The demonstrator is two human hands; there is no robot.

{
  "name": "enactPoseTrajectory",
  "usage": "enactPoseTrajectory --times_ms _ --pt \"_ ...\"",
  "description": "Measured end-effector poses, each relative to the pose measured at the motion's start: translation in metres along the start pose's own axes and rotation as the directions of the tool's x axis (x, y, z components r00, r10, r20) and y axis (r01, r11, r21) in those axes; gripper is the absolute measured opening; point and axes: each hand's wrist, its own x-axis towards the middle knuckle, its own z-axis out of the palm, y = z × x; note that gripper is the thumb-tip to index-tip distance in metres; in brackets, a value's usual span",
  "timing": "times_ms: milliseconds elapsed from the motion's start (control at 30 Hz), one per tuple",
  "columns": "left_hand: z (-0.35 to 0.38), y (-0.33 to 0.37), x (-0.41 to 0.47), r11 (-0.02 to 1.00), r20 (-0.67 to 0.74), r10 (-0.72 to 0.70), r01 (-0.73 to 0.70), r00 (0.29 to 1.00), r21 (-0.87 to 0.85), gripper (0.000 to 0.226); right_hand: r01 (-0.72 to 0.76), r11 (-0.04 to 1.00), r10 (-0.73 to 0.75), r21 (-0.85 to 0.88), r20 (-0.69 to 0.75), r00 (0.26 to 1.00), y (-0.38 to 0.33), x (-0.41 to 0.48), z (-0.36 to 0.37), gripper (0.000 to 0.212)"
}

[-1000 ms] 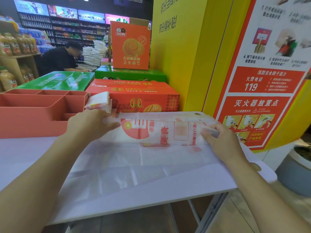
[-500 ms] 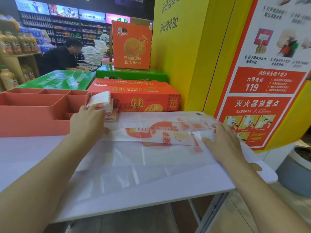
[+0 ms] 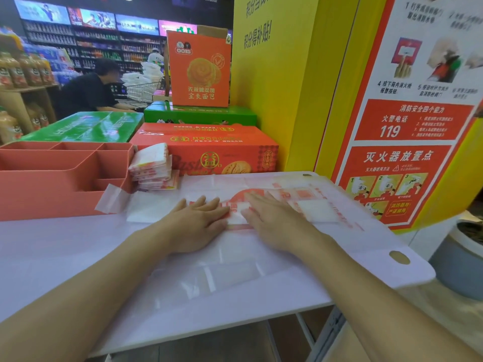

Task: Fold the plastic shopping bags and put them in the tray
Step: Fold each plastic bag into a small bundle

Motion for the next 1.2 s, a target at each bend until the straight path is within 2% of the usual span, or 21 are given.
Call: enactPoseTrajectory --times_ms 133,433,533,600,667,767,867,967,1100,1200 --pt "0.000 -0.001 0.000 0.998 0.064 -0.055 0.055 0.996 0.001 0.057 -0.042 0.993 0.057 -0.114 0.130 0.990 0.004 0.014 0.022 0.061" --pt "-0.003 0.002 0.000 0.997 0.114 -0.075 0.071 0.991 0.035 0.058 -0.044 0.980 0.091 -0.196 0.237 0.967 0.003 0.017 0.017 0.065" --pt "-0.001 0.000 -0.001 0.998 0.081 -0.067 0.066 0.994 0.012 0.059 -0.036 0.977 0.087 -0.211 0.239 0.967 -0.003 0.020 0.003 0.062" --pt "-0.001 -0.002 -0.001 0.998 0.031 -0.055 0.056 0.998 -0.009 0.062 0.016 0.973 0.014 -0.228 0.129 0.992 -0.002 0.021 -0.001 0.049" --pt "-0.004 -0.006 -0.003 0.998 -0.033 -0.056 0.055 0.998 -0.033 0.065 0.062 0.981 -0.063 -0.186 -0.003 0.998 0.003 0.020 0.002 0.047" --pt "-0.011 -0.013 -0.007 0.999 -0.151 -0.033 0.027 0.988 -0.041 0.061 0.104 0.992 -0.110 -0.074 -0.083 0.990 0.013 0.020 0.007 0.039" --pt "-0.014 -0.019 -0.009 0.998 -0.192 -0.017 0.003 0.981 -0.070 0.052 0.113 0.991 -0.125 -0.077 -0.170 0.977 0.022 0.024 0.010 0.029" --pt "-0.017 -0.024 -0.012 0.993 -0.251 -0.019 -0.010 0.968 -0.114 0.038 0.133 0.986 -0.158 -0.102 -0.305 0.939 0.028 0.028 0.013 0.020" --pt "-0.026 -0.031 -0.017 0.998 -0.403 -0.049 0.033 0.914 -0.047 0.024 0.026 0.993 -0.078 -0.119 -0.455 0.887 0.031 0.030 0.008 0.022" --pt "-0.037 -0.039 -0.025 0.988 -0.432 -0.040 -0.029 0.901 -0.151 0.026 -0.029 0.996 -0.029 -0.081 -0.629 0.777 0.031 0.027 0.004 0.032"
